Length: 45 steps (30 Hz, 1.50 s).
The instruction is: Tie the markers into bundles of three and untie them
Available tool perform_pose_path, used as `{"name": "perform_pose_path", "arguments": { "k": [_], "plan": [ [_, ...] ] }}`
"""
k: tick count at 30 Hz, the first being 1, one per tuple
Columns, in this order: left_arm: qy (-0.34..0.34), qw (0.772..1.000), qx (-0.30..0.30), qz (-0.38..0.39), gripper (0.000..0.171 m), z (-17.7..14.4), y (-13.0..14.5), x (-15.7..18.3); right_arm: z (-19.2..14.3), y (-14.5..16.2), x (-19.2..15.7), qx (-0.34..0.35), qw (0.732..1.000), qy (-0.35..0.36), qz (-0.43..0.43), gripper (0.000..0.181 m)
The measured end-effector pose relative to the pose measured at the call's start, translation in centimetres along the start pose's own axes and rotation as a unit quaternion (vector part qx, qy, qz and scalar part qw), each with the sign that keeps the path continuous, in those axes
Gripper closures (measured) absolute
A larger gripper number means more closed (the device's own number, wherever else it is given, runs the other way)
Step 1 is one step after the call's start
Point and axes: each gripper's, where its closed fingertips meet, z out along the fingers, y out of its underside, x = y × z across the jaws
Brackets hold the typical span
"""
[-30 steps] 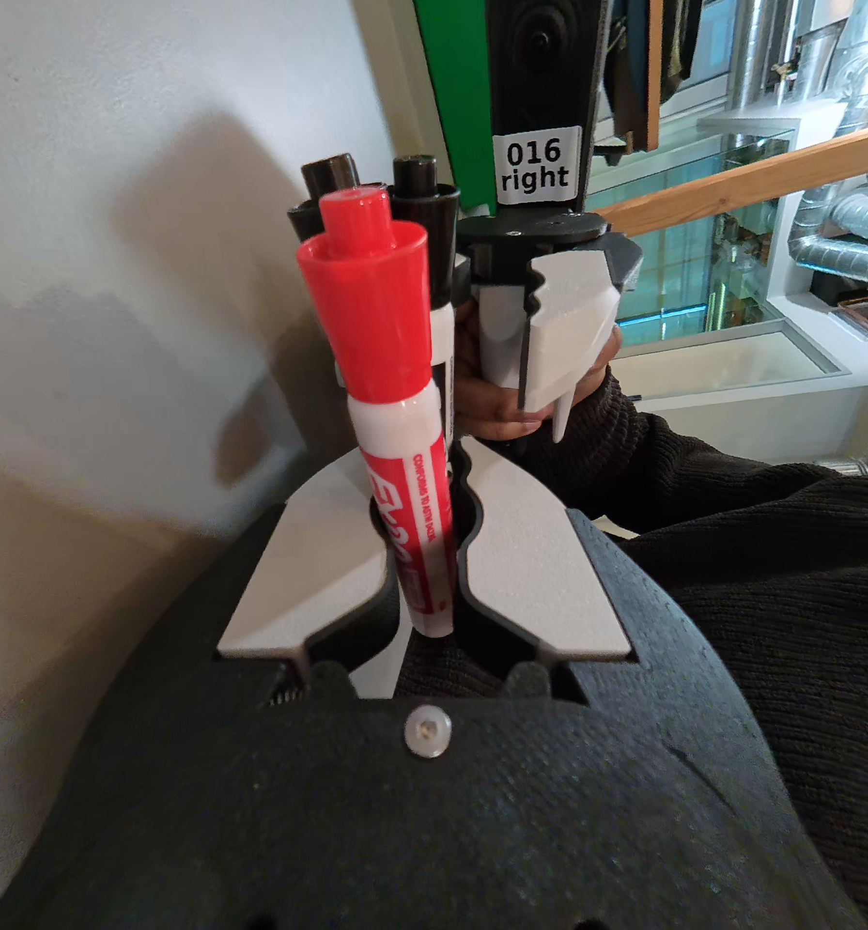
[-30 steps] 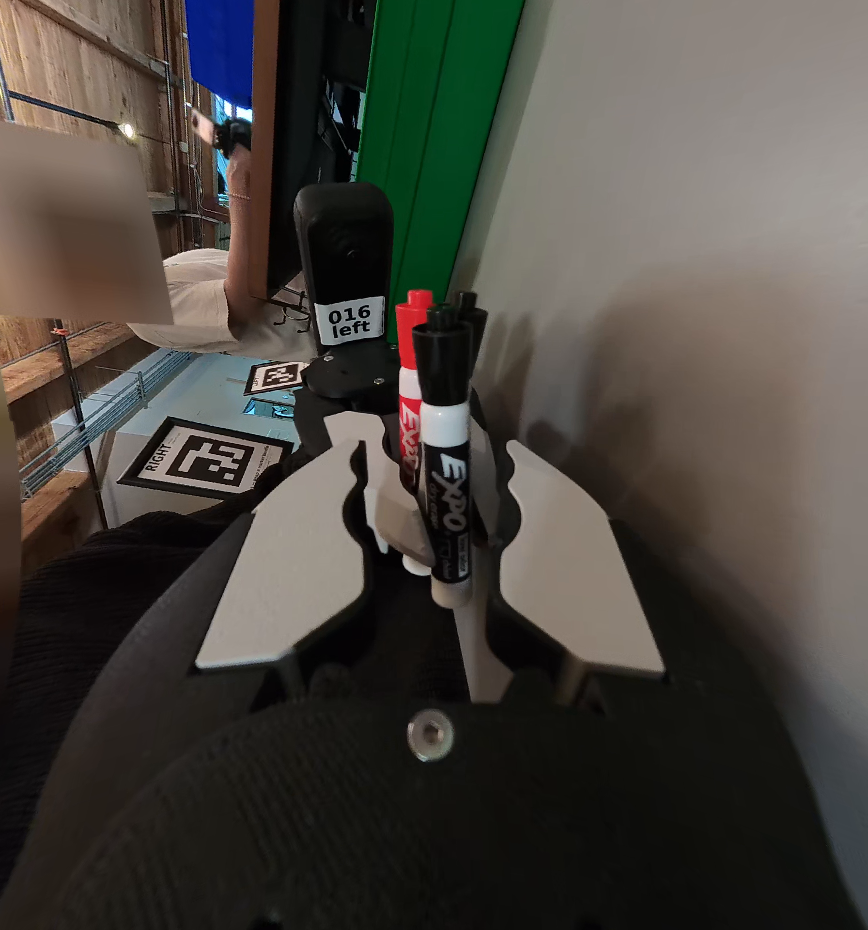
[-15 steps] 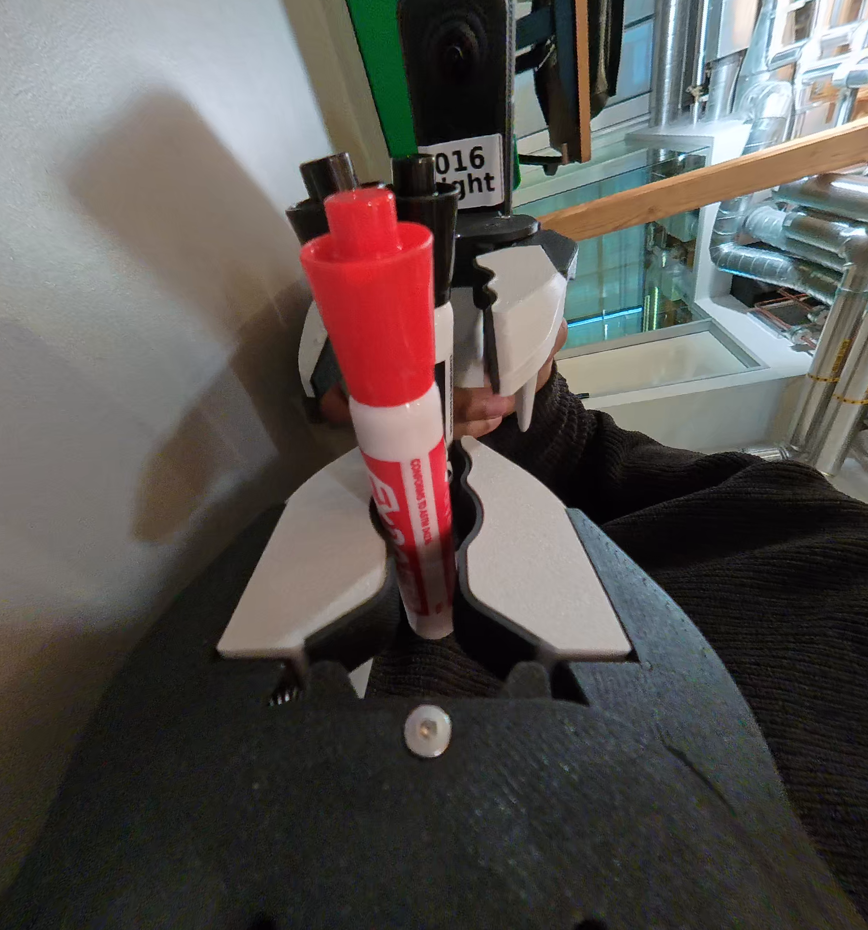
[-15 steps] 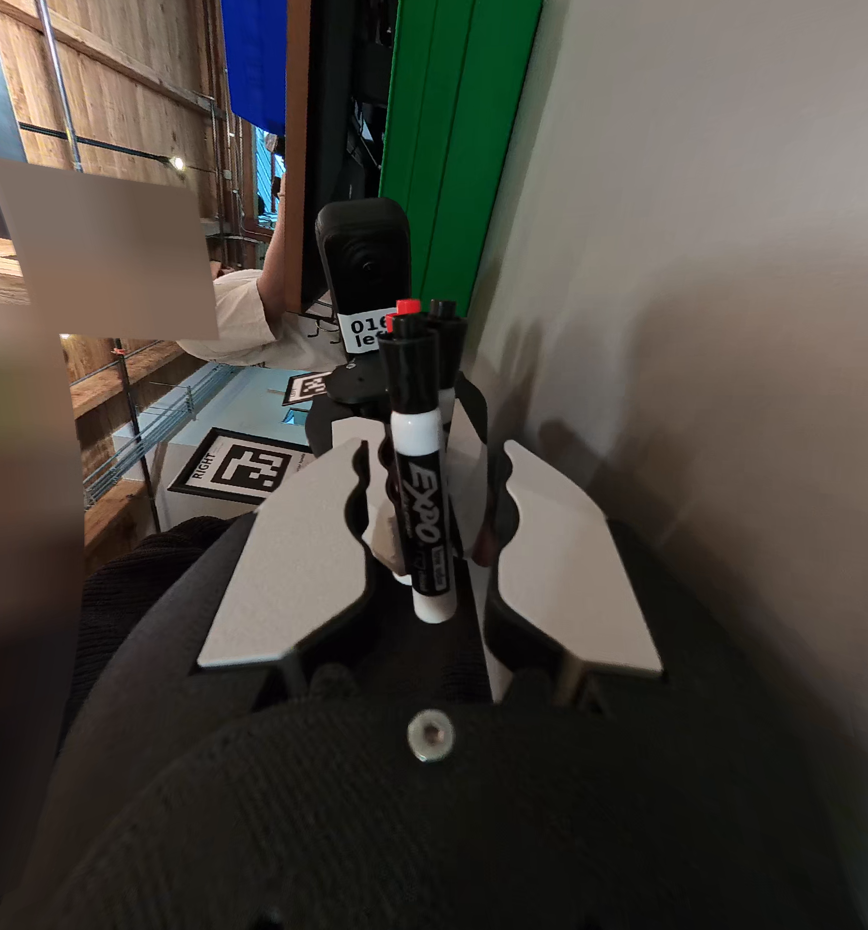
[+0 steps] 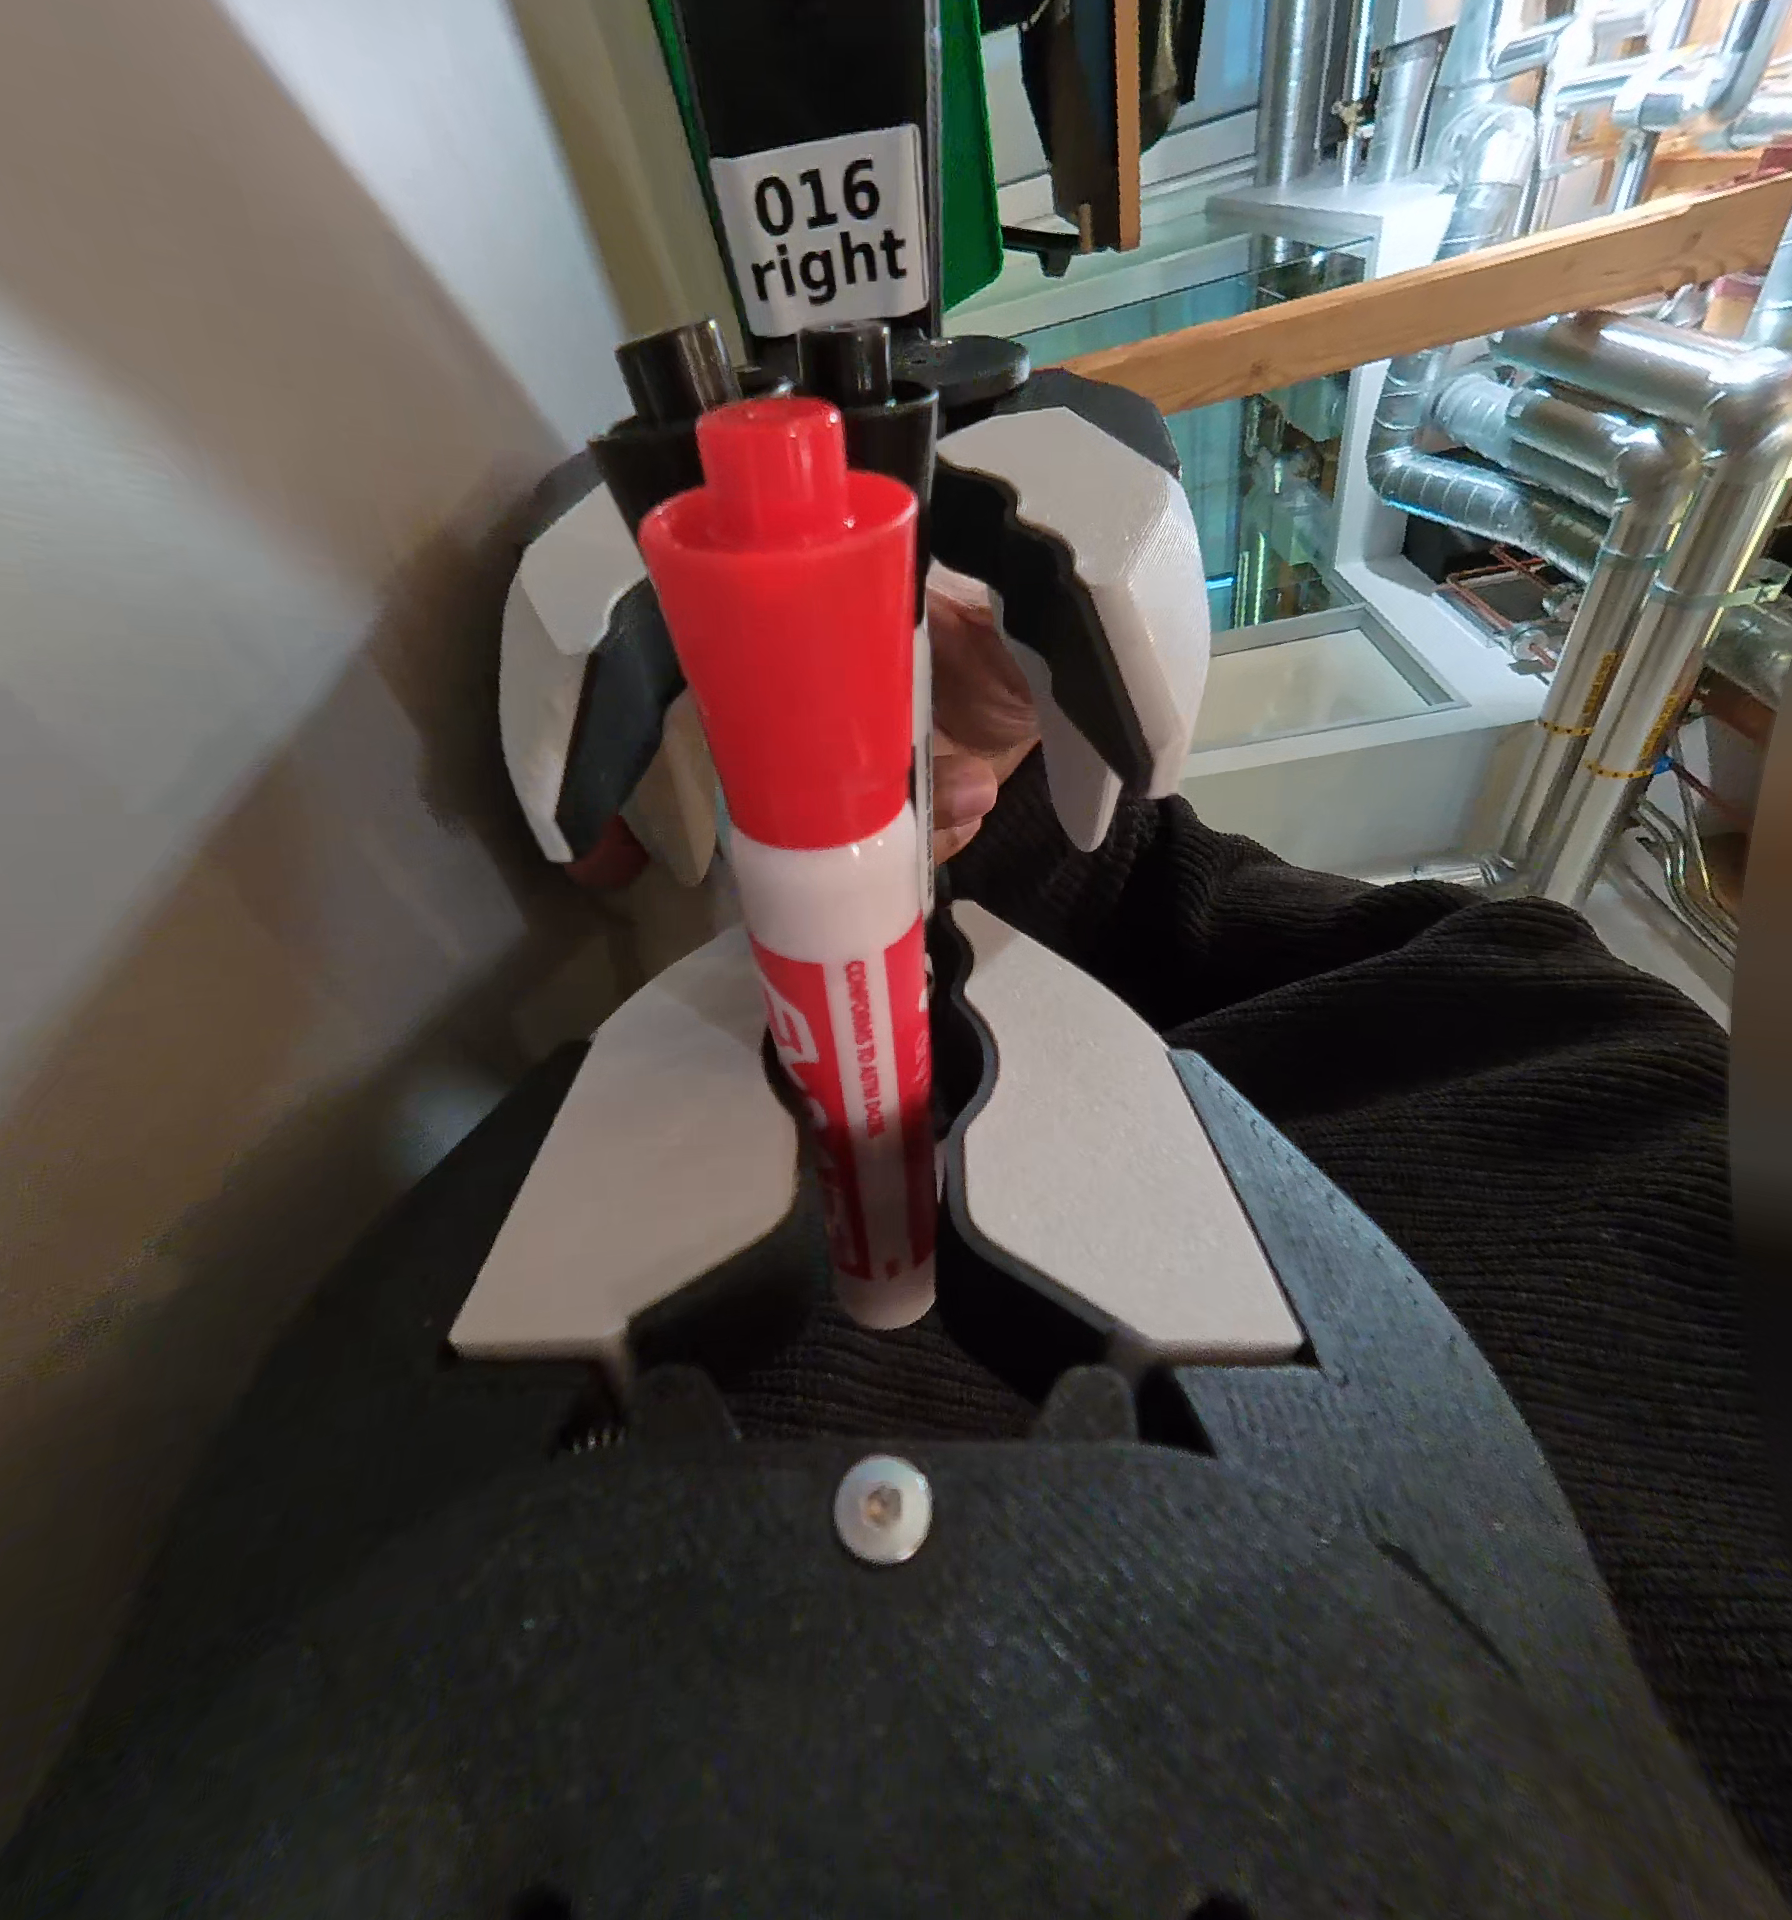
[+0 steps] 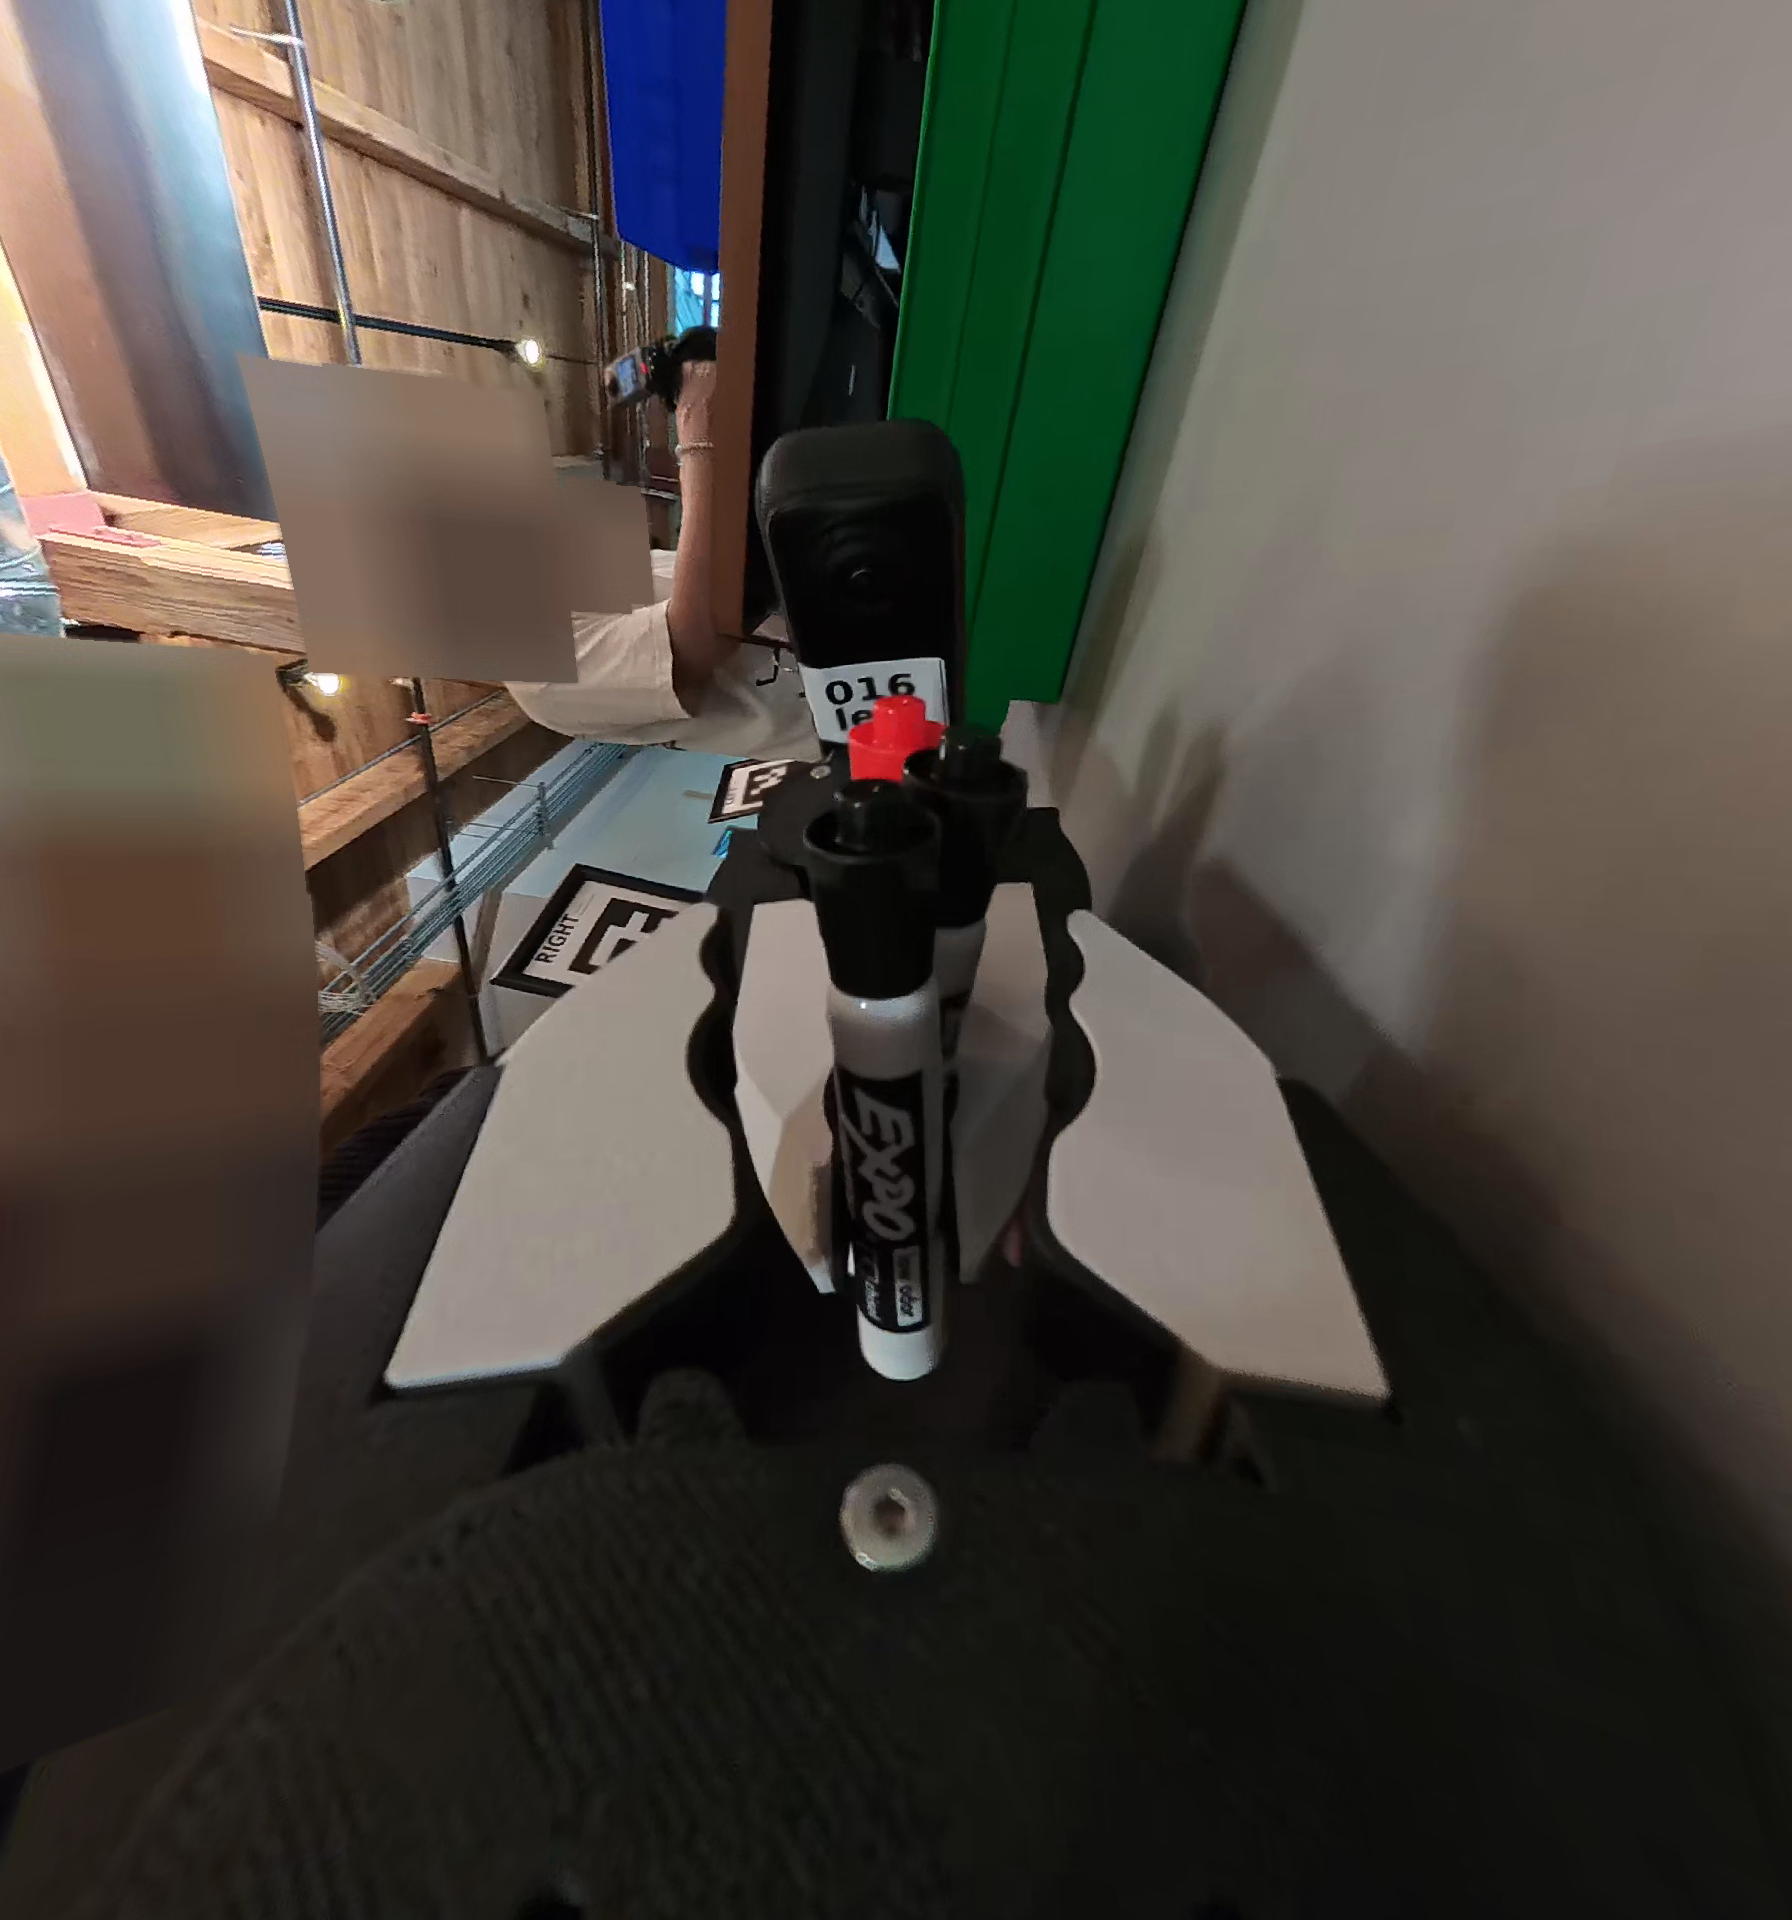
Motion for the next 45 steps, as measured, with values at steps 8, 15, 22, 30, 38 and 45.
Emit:
{"name": "perform_pose_path", "arguments": {
  "k": [8,15,22,30,38,45],
  "plan": [
    [0.009,1.000,-0.021,-0.003,0.152,0.5,0.8,0.3,0.7,1.5,-0.1,-0.039,0.999,-0.011,-0.005,0.132],
    [0.009,1.000,-0.026,-0.006,0.152,0.6,1.0,0.2,0.8,1.8,-0.3,-0.047,0.998,-0.028,-0.001,0.156],
    [0.008,1.000,-0.026,-0.010,0.152,0.5,1.0,0.1,0.5,1.7,-0.2,-0.047,0.999,-0.025,-0.008,0.162],
    [0.017,1.000,-0.019,-0.015,0.152,0.3,0.7,0.2,0.3,1.5,-0.2,-0.040,0.999,-0.024,-0.004,0.163],
    [0.022,1.000,-0.015,-0.015,0.151,0.2,0.6,0.3,0.2,1.3,-0.3,-0.038,0.999,-0.026,-0.005,0.162],
    [0.024,1.000,-0.014,-0.014,0.152,0.1,0.5,0.3,0.2,1.3,-0.3,-0.037,0.999,-0.025,-0.004,0.163]
  ]
}}
